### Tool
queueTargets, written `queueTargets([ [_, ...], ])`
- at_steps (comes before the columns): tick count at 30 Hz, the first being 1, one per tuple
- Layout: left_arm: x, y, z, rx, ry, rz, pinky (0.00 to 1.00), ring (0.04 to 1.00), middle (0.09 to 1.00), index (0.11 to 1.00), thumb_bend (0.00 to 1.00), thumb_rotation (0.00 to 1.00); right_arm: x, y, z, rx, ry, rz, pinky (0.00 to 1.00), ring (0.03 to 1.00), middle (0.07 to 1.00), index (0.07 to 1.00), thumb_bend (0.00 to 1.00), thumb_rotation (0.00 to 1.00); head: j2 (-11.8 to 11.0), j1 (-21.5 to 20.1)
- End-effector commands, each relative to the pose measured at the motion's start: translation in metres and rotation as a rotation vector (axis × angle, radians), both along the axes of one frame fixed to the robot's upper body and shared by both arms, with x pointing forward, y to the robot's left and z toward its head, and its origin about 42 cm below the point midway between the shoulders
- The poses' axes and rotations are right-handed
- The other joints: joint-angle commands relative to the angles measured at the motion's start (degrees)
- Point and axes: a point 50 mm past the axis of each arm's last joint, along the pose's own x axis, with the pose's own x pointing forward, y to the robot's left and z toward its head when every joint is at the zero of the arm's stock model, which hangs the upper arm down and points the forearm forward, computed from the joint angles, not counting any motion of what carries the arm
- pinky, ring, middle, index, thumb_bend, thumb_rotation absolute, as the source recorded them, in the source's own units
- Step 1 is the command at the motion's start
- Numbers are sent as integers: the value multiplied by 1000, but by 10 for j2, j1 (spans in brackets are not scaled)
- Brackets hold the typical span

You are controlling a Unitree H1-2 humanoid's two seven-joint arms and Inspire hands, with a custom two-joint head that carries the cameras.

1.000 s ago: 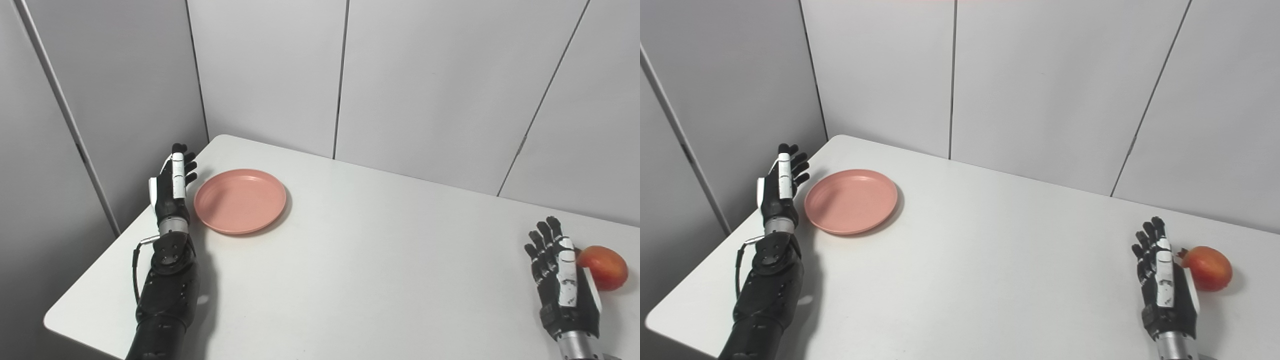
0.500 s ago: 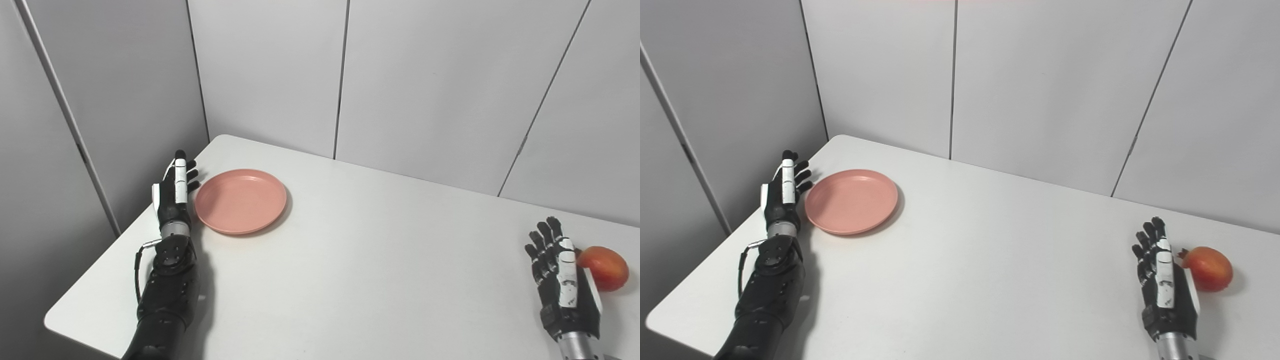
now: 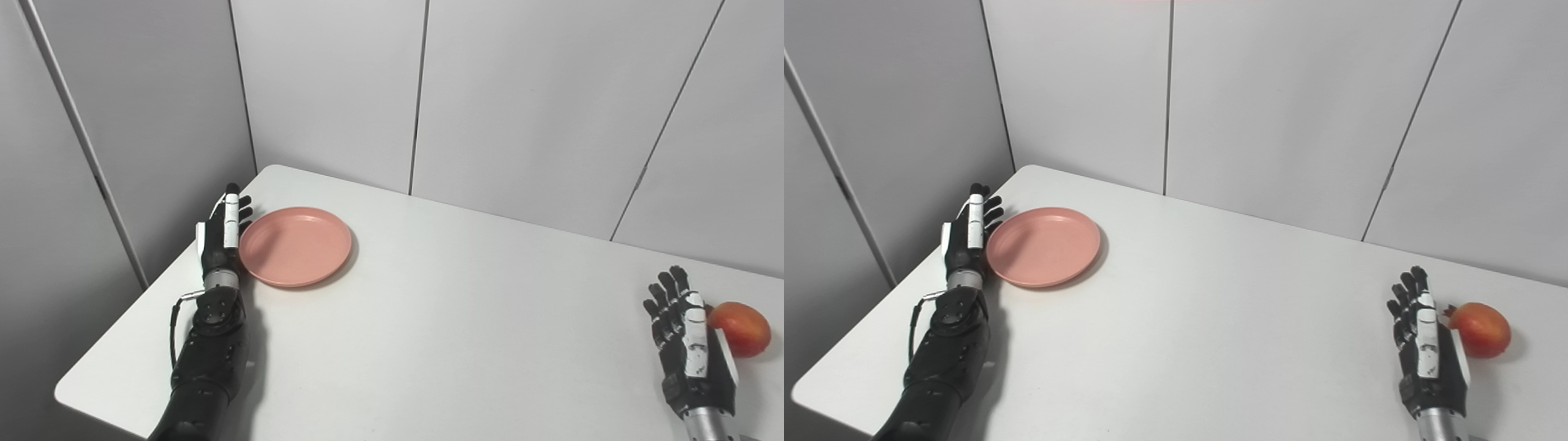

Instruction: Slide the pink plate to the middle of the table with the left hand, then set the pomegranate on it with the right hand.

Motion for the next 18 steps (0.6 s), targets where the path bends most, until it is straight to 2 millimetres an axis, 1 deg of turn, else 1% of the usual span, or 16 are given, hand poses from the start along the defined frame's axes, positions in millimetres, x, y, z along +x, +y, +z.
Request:
queueTargets([
  [1,21,-8,35,18,-71,-40,875,841,838,841,705,1000,-4,-4,-2,-2,-21,-1,1000,1000,1000,1000,665,957,0,0],
  [7,22,-14,36,-14,-64,-64,910,872,861,866,681,1000,-3,-3,-1,6,-20,-6,1000,1000,1000,1000,669,948,1,-1],
  [10,24,-17,33,-10,-66,-83,909,880,869,875,687,1000,-3,-3,-1,3,-20,-4,1000,1000,1000,1000,667,953,1,-1],
  [11,24,-18,33,-7,-66,-87,905,880,871,876,692,1000,-3,-3,0,4,-19,-4,1000,1000,1000,1000,666,957,0,-1],
  [13,26,-21,33,-4,-67,-96,864,872,869,873,704,1000,-4,-2,0,2,-22,-6,1000,1000,1000,1000,665,954,1,0],
  [18,29,-31,31,-27,-76,-119,832,866,869,867,680,1000,-3,-3,0,0,-21,-1,1000,1000,1000,1000,671,950,1,0],
])
